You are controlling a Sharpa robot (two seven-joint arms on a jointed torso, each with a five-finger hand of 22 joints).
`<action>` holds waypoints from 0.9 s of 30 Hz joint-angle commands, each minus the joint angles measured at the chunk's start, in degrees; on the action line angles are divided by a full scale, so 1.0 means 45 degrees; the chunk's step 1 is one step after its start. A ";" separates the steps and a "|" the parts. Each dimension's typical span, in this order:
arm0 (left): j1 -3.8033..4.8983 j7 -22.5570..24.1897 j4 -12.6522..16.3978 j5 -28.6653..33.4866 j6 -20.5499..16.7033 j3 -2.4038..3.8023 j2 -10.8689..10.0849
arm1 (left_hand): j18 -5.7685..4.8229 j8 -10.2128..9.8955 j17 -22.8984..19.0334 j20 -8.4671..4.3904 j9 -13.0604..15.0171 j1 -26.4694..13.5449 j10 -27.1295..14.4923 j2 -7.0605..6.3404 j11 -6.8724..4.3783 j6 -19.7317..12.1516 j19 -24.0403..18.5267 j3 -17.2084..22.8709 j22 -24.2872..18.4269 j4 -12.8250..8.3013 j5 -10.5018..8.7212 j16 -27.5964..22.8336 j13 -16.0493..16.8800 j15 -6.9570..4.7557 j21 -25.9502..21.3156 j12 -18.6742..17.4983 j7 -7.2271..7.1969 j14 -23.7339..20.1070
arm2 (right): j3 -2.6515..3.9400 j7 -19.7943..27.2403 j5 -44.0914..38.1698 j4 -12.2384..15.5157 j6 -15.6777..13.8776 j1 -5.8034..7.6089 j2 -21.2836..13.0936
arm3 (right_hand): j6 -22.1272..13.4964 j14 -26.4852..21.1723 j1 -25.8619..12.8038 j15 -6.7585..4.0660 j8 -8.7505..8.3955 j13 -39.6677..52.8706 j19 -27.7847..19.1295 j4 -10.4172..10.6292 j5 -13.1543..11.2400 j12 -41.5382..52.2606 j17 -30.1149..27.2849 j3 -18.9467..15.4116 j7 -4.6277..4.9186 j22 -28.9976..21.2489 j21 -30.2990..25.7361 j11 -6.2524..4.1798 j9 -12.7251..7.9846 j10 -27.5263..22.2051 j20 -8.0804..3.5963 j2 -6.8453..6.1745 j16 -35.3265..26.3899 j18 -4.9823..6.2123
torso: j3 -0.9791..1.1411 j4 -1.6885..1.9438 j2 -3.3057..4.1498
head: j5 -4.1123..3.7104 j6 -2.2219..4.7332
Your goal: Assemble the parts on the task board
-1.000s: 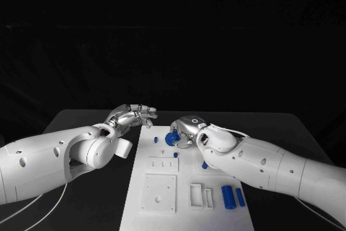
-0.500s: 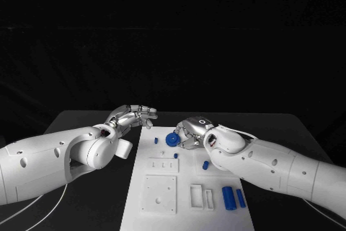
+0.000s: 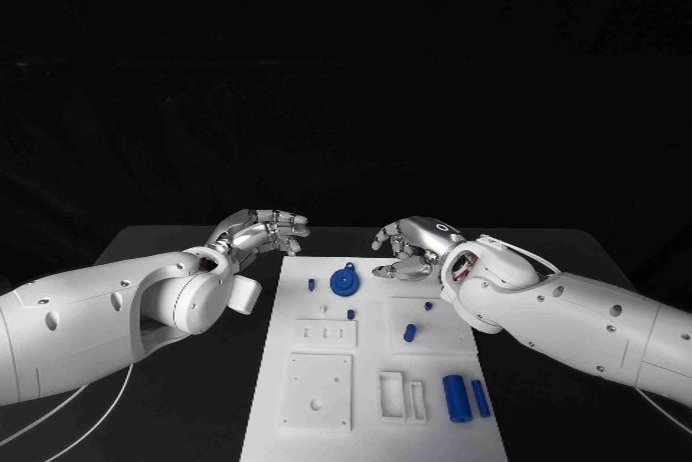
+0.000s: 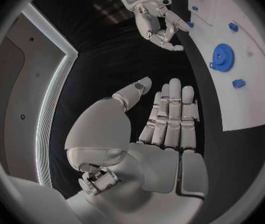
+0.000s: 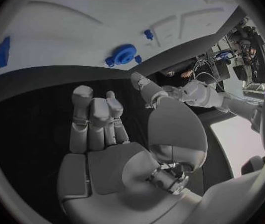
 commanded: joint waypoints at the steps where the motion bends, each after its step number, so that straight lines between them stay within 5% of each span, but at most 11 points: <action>1: 0.0020 0.0134 -0.0058 -0.0095 0.0025 0.0015 0.0086 | 0.0173 -0.0073 -0.0015 -0.0053 -0.0015 0.0056 -0.0008 -0.0079 0.0040 -0.0039 -0.0022 0.0030 -0.0022 0.0006 -0.0027 0.0061 -0.0018 0.0039 0.0039 -0.0085 0.0085 0.0036 | 0.0001 0.0271 0.0507 -0.0059 0.0822 -0.0006 0.0105 | 0.0175 0.0024 0.0215 0.0068 -0.0073 -0.0009 -0.0041 -0.0032 0.0040 0.0030 0.0022 0.0068 0.0275 0.0112 -0.0072 0.0262 0.0015 -0.0266 -0.0076 0.0383 -0.0052 0.0611 | 0.0076 -0.0109 -0.0038 | 0.0069 0.0000; 3: 0.0020 0.0132 -0.0075 -0.0095 0.0032 0.0014 0.0112 | 0.0173 -0.0073 -0.0016 -0.0053 -0.0015 0.0056 -0.0007 -0.0076 0.0040 -0.0039 -0.0022 0.0031 -0.0023 0.0007 -0.0026 0.0061 -0.0017 0.0039 0.0039 -0.0085 0.0085 0.0036 | 0.0001 0.0237 0.0430 -0.0139 0.1104 -0.0006 0.0221 | 0.0182 0.0031 0.0470 0.0065 -0.0072 -0.0015 -0.0032 -0.0049 0.0034 0.0033 0.0024 0.0337 0.0273 0.0100 -0.0089 0.0262 0.0014 -0.0256 -0.0085 0.0572 -0.0055 0.0611 | 0.0098 -0.0098 -0.0038 | 0.0086 -0.0004; 7: 0.0019 0.0125 -0.0071 -0.0100 0.0050 0.0014 0.0139 | 0.0173 -0.0073 -0.0017 -0.0053 -0.0015 0.0057 -0.0007 -0.0072 0.0040 -0.0038 -0.0023 0.0033 -0.0024 0.0008 -0.0026 0.0062 -0.0017 0.0040 0.0039 -0.0085 0.0085 0.0035 | 0.0000 0.0168 0.0267 -0.0401 0.1568 -0.0006 0.0540 | 0.0126 0.0031 0.1170 0.0092 -0.0139 -0.0043 -0.0039 0.0148 0.1832 0.0030 0.0033 0.1927 0.0290 0.0083 -0.0139 0.0276 -0.0037 -0.0215 -0.0006 0.1384 -0.0064 0.0610 | 0.0054 -0.0059 -0.0031 | 0.0062 -0.0006; 10: 0.0019 0.0130 -0.0071 -0.0107 0.0047 0.0014 0.0142 | 0.0172 -0.0073 -0.0019 -0.0052 -0.0015 0.0056 -0.0006 -0.0071 0.0040 -0.0038 -0.0024 0.0033 -0.0025 0.0009 -0.0026 0.0062 -0.0017 0.0040 0.0040 -0.0085 0.0086 0.0034 | -0.0001 0.0014 -0.0089 -0.0692 0.1858 -0.0006 0.0874 | 0.0022 0.0019 0.1255 0.0023 -0.0216 -0.0052 -0.0079 0.0264 0.2004 0.0024 0.0045 0.3053 0.0202 0.0124 -0.0125 0.0200 -0.0089 -0.0219 0.0079 0.1794 -0.0066 0.0611 | 0.0008 -0.0060 -0.0026 | 0.0059 -0.0020; 12: 0.0019 0.0129 -0.0076 -0.0111 0.0049 0.0014 0.0163 | 0.0172 -0.0073 -0.0020 -0.0052 -0.0016 0.0056 -0.0006 -0.0070 0.0040 -0.0038 -0.0025 0.0033 -0.0026 0.0010 -0.0026 0.0062 -0.0017 0.0040 0.0040 -0.0085 0.0086 0.0034 | -0.0005 -0.0177 -0.0389 -0.0884 0.2085 -0.0007 0.1085 | -0.0075 0.0037 0.0918 -0.0052 -0.0255 -0.0047 -0.0044 0.0086 0.1856 0.0050 0.0067 0.3999 0.0134 0.0215 -0.0005 0.0131 -0.0114 -0.0196 0.0118 0.1815 -0.0050 0.0611 | -0.0004 -0.0053 -0.0022 | 0.0066 -0.0040; 19: 0.0019 0.0130 -0.0056 -0.0113 0.0058 0.0014 0.0185 | 0.0172 -0.0072 -0.0022 -0.0051 -0.0016 0.0055 -0.0005 -0.0067 0.0041 -0.0038 -0.0027 0.0034 -0.0028 0.0012 -0.0025 0.0063 -0.0016 0.0041 0.0041 -0.0086 0.0086 0.0033 | -0.0091 -0.0464 -0.0816 -0.1577 0.2536 -0.0067 0.1776 | -0.0684 0.0075 0.0388 -0.0133 -0.0469 -0.0056 0.0014 -0.0235 0.2284 0.0067 0.0086 0.5408 0.0041 0.0227 0.0105 0.0044 -0.0184 -0.0118 0.0135 0.2091 -0.0048 0.0611 | -0.0016 -0.0051 -0.0022 | 0.0071 -0.0077; 27: 0.0019 0.0129 -0.0017 -0.0120 0.0059 0.0014 0.0178 | 0.0172 -0.0072 -0.0025 -0.0050 -0.0016 0.0056 -0.0004 -0.0065 0.0041 -0.0037 -0.0029 0.0034 -0.0031 0.0011 -0.0025 0.0065 -0.0016 0.0041 0.0043 -0.0086 0.0086 0.0033 | -0.0121 -0.0598 -0.1012 -0.1789 0.2864 -0.0172 0.2172 | -0.1043 0.0097 0.0016 -0.0238 -0.0524 -0.0057 0.0046 -0.0343 0.2119 0.0066 0.0089 0.5911 -0.0071 0.0208 0.0140 -0.0064 -0.0169 -0.0079 0.0113 0.2298 -0.0060 0.0611 | -0.0021 -0.0059 -0.0024 | 0.0089 -0.0131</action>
